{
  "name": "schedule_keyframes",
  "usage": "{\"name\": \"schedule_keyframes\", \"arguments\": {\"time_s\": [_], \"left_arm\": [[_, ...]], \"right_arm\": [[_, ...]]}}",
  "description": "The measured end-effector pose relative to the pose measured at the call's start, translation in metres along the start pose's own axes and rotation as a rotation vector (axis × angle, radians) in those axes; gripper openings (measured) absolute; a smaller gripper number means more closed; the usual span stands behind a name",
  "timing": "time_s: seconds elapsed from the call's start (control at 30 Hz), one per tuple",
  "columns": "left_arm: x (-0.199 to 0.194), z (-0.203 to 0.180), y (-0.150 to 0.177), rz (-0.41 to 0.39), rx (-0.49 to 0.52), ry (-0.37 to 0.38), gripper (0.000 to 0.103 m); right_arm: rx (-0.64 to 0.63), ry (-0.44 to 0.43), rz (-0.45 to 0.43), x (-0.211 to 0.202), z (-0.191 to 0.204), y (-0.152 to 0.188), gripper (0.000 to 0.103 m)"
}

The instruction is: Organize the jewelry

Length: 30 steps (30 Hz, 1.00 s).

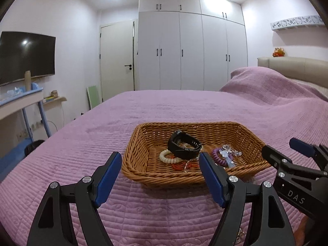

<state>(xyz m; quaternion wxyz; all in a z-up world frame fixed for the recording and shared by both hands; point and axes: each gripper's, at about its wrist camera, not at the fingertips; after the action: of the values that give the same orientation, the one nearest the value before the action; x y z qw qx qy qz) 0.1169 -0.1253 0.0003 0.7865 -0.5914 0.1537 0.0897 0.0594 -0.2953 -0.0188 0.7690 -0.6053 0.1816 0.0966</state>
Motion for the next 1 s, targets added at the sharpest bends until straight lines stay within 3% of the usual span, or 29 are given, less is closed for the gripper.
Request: {"name": "schedule_keyframes", "arguments": {"time_s": [1.0], "left_arm": [[-0.0028, 0.0004, 0.0004, -0.003, 0.014, -0.013, 0.079]], "right_arm": [[0.006, 0.009, -0.001, 0.0043, -0.0025, -0.0002, 0.077]]}}
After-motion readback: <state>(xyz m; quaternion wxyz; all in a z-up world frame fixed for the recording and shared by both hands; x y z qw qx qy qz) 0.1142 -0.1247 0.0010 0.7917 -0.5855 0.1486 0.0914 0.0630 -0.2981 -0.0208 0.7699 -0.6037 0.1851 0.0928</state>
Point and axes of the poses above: each gripper's, at about its wrist camera, not at the fingertips, and x roughly the way its jaws point, z to its left, y to its underside, and after that the axes turned 15 degrees about x, right-handed
